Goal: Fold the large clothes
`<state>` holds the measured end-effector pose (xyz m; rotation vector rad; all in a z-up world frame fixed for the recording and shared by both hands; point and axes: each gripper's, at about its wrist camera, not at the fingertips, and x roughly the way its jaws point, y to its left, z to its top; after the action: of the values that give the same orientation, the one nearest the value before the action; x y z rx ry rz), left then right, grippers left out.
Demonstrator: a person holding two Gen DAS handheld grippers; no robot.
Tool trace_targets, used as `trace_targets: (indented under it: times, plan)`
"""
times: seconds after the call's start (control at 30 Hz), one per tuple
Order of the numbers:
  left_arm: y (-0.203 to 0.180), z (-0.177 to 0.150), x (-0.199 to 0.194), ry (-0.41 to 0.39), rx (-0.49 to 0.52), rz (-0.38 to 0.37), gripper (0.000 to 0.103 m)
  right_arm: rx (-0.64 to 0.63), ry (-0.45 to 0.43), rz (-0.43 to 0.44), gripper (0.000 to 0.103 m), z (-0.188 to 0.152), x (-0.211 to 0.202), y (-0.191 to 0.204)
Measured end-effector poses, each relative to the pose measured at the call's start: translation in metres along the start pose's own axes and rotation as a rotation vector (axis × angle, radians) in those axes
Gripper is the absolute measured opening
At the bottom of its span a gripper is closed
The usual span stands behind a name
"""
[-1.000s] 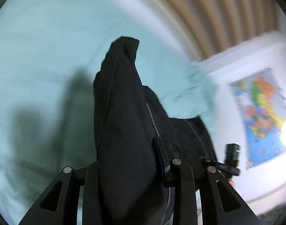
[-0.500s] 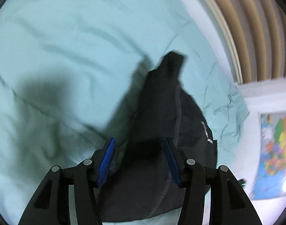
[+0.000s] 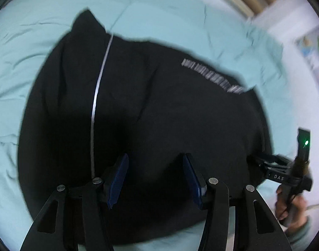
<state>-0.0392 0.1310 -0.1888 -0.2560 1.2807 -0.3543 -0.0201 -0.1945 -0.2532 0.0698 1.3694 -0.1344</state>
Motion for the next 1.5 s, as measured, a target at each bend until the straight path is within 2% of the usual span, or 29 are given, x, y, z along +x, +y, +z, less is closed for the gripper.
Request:
trace_targets:
  times: [0.07,0.2,0.33,0.4,0.47,0.73,0.83,0.97,1.27,1.37,1.43,1.5]
  plan:
    - [0.014,-0.009,0.011,-0.002,-0.006,0.001,0.056,0.002,0.007,-0.025,0.078,-0.005,0.017,0.001]
    - [0.015,-0.008,0.01,-0.001,0.002,0.02,0.057,0.054,0.02,-0.018,0.079,0.001,0.022,-0.002]
    - [0.007,-0.007,0.0,-0.009,-0.004,0.062,0.057,0.074,0.039,-0.039,0.078,0.006,0.009,0.002]
    - [-0.007,-0.005,-0.014,-0.028,-0.009,0.084,0.057,0.117,0.031,0.002,0.078,0.006,-0.008,0.004]
    - [-0.016,-0.006,-0.032,-0.063,0.005,0.096,0.057,0.151,-0.004,0.038,0.078,0.007,-0.028,0.008]
    - [-0.072,-0.001,-0.112,-0.199,0.066,0.133,0.057,0.176,-0.175,0.026,0.078,0.004,-0.129,0.03]
    - [-0.084,-0.004,-0.137,-0.236,0.097,0.129,0.058,0.147,-0.242,0.025,0.079,0.004,-0.162,0.047]
    - [-0.103,-0.006,-0.165,-0.28,0.135,0.147,0.058,0.078,-0.324,-0.026,0.082,-0.001,-0.2,0.071]
    - [-0.132,-0.012,-0.215,-0.379,0.175,0.205,0.058,0.048,-0.414,-0.041,0.082,-0.01,-0.249,0.097]
    - [-0.137,-0.014,-0.223,-0.399,0.181,0.189,0.058,0.055,-0.434,-0.042,0.082,-0.013,-0.259,0.101]
    - [-0.14,-0.015,-0.229,-0.417,0.184,0.147,0.058,0.056,-0.441,-0.045,0.082,-0.014,-0.261,0.103]
    - [-0.143,-0.017,-0.231,-0.43,0.189,0.153,0.058,0.059,-0.446,-0.049,0.082,-0.014,-0.262,0.103]
